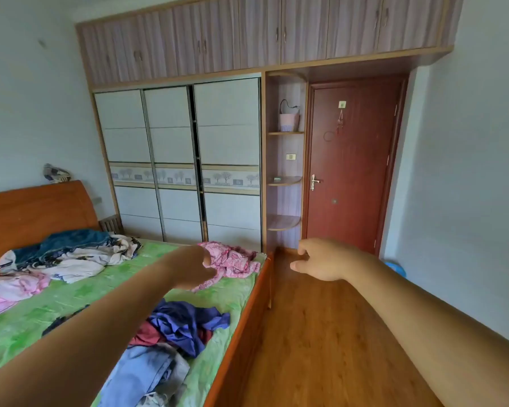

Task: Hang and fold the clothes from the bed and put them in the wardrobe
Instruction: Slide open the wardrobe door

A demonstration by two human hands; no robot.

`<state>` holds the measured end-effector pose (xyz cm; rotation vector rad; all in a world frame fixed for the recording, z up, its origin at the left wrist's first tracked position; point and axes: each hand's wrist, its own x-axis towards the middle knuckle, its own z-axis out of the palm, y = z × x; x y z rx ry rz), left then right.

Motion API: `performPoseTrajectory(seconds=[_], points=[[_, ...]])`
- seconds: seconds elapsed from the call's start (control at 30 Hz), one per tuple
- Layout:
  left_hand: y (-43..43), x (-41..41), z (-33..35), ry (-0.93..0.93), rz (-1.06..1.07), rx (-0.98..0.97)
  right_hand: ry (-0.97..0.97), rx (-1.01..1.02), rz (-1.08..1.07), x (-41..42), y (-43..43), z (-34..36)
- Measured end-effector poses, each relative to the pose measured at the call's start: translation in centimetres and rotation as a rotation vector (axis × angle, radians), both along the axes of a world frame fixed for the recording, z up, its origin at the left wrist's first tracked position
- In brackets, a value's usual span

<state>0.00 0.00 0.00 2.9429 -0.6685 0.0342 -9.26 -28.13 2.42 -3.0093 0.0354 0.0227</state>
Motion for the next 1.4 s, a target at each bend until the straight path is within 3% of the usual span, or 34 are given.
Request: performPoseTrajectory(seconds=[0.53,0.93,1.4], points=[[-13.5,10.5,-9.5,0.178,-0.018,0.061,0.144,0.018,-0.117,10.5,-13.6,-9.8],[-26.9,22.3,-11.5,0.223,0.068,0.078,0.162,0.046,-0.072,23.9,-27.1,-10.9],[-35.0,44.4,-15.1,0.266,0.037,0.059,0.204,0.036,-0.097,45.9,-34.7,-13.9]])
